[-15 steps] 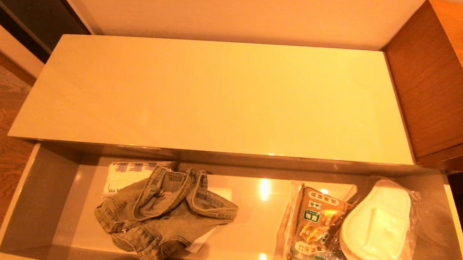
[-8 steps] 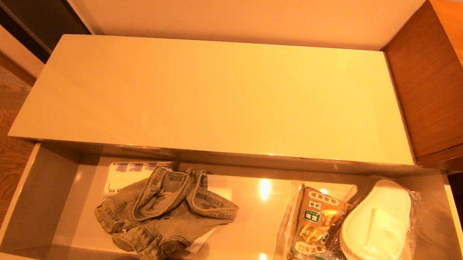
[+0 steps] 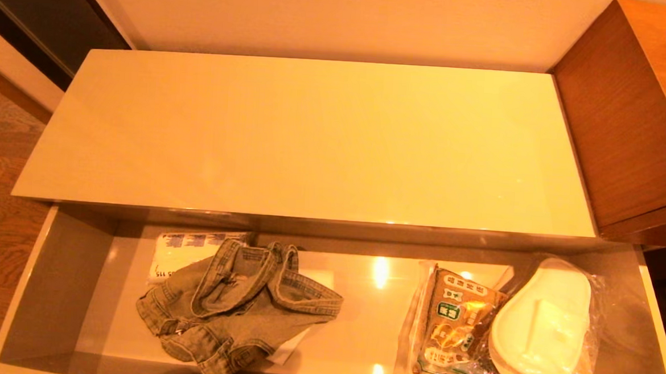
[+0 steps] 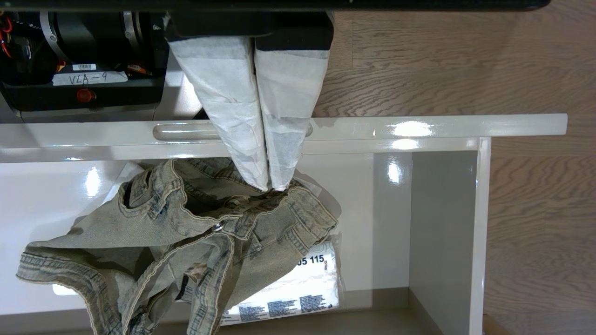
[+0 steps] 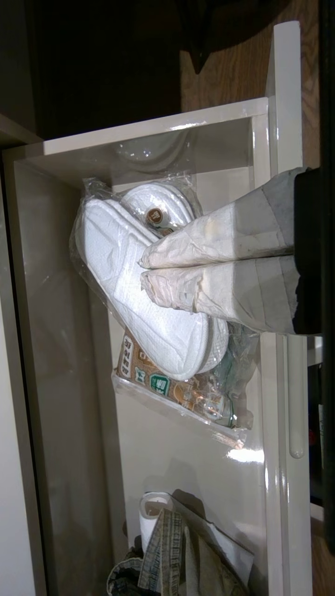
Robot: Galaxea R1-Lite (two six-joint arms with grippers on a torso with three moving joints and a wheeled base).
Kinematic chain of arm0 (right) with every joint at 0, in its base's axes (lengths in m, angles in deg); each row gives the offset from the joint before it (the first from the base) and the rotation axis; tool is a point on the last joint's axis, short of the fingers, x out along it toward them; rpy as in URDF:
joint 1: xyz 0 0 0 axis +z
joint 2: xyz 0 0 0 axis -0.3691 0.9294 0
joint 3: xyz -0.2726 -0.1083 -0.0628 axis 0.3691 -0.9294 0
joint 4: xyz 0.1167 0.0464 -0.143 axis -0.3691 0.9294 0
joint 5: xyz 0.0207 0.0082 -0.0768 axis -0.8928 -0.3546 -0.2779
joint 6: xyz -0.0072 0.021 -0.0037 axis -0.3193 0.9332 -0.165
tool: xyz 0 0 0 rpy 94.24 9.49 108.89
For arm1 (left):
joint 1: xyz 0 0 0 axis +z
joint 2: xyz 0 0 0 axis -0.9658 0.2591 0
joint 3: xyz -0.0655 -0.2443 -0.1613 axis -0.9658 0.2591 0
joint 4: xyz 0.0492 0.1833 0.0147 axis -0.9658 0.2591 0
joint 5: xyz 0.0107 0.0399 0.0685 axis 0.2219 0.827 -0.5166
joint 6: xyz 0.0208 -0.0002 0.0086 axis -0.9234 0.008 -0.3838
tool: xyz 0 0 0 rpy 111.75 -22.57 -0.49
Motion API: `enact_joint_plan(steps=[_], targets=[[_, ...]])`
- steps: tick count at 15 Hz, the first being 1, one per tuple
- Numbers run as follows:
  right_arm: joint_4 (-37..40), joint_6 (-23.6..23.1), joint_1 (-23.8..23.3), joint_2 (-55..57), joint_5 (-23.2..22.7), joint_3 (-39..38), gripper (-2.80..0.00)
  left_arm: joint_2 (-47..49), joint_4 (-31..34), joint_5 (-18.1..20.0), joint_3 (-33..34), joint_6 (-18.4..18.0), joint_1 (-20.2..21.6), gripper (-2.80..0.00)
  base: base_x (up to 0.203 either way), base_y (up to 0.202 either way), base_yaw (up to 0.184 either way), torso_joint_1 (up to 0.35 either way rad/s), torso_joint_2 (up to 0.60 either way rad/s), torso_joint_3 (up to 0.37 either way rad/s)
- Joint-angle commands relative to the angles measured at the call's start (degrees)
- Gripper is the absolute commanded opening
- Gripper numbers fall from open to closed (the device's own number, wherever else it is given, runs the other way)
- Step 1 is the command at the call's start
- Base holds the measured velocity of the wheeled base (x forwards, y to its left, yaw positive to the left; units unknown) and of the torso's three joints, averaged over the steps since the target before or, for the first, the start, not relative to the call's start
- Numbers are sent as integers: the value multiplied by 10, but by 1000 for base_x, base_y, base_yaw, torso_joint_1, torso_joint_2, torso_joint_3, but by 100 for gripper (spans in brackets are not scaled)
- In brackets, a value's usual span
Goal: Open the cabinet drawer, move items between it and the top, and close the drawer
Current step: Take out the disposable slippers from the drawer
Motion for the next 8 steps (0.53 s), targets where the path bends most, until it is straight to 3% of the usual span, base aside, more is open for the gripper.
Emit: enact_joint_plan(steps=[1, 8], targets=[[0, 0, -1, -2, 0, -1, -280, 0, 1, 0, 0, 0, 0, -280, 0, 0, 0, 0, 0, 0], [0, 0, 0, -2, 0, -1, -280, 0, 1, 0, 0, 0, 0, -280, 0, 0, 0, 0, 0, 0]])
